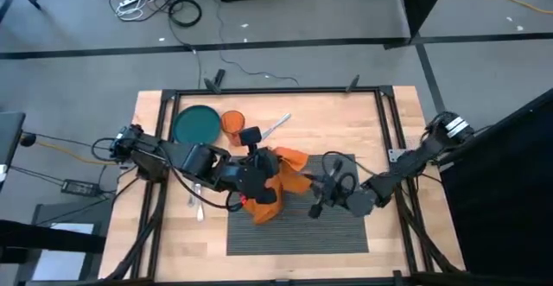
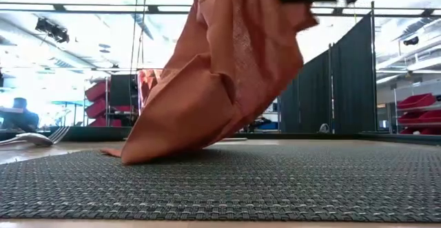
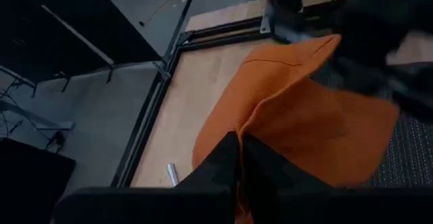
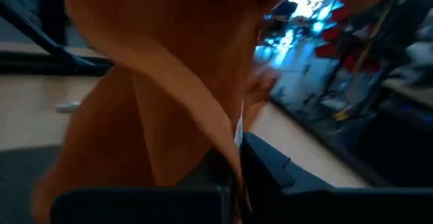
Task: Set table place
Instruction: Fold the orange table napkin on the black placemat
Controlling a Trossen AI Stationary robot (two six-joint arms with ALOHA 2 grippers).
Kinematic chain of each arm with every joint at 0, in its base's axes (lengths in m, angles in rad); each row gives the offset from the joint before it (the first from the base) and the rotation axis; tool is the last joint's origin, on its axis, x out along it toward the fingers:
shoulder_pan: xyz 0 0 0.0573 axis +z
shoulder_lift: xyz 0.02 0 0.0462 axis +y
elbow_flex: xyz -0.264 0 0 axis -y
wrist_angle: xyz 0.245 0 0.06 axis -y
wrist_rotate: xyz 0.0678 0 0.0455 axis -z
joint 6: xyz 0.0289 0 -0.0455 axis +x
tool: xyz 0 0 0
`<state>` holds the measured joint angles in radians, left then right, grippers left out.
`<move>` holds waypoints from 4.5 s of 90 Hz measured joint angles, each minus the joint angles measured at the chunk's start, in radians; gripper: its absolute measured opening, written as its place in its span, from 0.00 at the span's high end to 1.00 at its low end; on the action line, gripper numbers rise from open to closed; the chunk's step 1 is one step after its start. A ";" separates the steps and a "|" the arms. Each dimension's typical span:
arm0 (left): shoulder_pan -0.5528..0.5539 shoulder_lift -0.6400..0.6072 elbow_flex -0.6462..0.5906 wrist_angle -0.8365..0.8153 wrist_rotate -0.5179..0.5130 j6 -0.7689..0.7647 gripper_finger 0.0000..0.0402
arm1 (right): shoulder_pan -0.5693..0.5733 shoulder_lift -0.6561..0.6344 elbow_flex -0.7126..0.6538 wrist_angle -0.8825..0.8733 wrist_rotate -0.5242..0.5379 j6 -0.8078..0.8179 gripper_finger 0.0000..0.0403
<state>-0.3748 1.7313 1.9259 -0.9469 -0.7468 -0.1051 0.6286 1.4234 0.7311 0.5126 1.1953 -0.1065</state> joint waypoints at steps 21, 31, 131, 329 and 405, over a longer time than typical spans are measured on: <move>0.000 -0.013 0.000 -0.050 -0.021 -0.006 1.00 | 0.059 -0.304 0.000 -0.373 0.020 0.063 1.00; 0.001 -0.019 0.000 -0.052 -0.035 -0.007 1.00 | 0.073 -0.428 0.000 -0.536 0.017 0.122 1.00; 0.079 0.030 0.002 -0.279 0.129 -0.224 0.66 | -0.052 -0.310 0.000 -0.967 -0.459 0.588 0.69; -0.087 0.010 -0.672 0.214 0.147 -0.559 0.66 | -0.323 0.042 -0.185 -0.300 -0.924 0.485 0.73; -0.114 0.010 -0.767 0.371 0.141 -0.576 0.66 | -0.477 0.327 -0.149 0.403 -1.069 0.467 0.53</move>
<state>-0.4892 1.7416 1.1591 -0.5755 -0.6056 -0.6810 0.1516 1.7504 0.5819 0.9154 0.1262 0.3601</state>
